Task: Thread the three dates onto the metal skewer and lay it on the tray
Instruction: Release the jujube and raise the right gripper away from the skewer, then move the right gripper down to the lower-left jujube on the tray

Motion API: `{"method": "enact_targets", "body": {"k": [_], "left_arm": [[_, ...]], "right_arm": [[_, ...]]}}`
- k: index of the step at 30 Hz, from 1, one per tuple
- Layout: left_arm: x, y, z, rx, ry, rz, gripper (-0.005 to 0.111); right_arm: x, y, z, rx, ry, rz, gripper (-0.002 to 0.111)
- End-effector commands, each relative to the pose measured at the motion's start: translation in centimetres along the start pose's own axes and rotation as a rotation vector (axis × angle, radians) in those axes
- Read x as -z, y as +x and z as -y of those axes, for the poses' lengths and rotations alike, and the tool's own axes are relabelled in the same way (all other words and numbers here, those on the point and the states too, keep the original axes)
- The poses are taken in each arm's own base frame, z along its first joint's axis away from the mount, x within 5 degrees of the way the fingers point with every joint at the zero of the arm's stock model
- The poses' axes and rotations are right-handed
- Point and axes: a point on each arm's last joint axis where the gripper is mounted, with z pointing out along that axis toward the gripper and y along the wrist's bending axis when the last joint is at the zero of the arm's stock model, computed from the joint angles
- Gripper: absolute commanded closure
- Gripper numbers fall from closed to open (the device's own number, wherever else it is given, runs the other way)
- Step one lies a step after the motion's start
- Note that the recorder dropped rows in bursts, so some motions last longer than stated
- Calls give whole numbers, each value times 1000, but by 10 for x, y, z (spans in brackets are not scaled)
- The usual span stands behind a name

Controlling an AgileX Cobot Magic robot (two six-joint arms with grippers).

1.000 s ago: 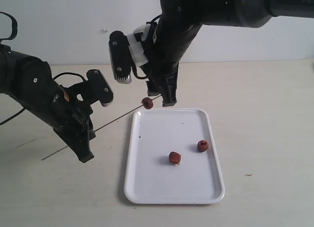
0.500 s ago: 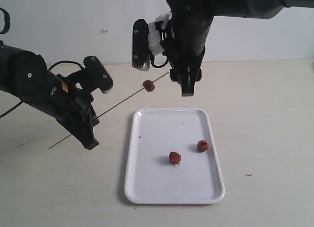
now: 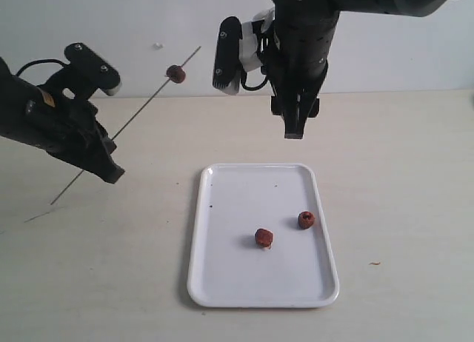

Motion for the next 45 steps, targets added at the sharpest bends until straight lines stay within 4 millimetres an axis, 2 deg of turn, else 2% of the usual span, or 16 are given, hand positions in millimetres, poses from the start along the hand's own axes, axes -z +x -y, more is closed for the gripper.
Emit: {"method": "enact_targets", "body": {"k": [1,8,16,27,34,38,41,45], "left_arm": [[8,-2,-6,58,-17,38,107],[26,-2,-3,69,-24,89,107],[28,-2,-1,61,-5,91,107],[28,1,3,35,45,47,107],[28,2,3,-1,48,42,107],[28,3,4,-3,60,28,107],[28,3,5,-3,63,24,107],[28,3,5,-4,64,23,107]], "right_arm": [[6,0,-3,-19,-86,75,49],[-9,-8,-22,19,-269,100,49],[-40,-9,-40,52,-393,5,49],[-45,-11,-45,127,-434,22,49],[-46,-5,-42,146,-408,-40,49],[-47,-1,-39,73,-406,-68,49],[-50,6,-34,-71,-414,-89,49],[-53,12,-31,-363,-467,-100,49]]}}
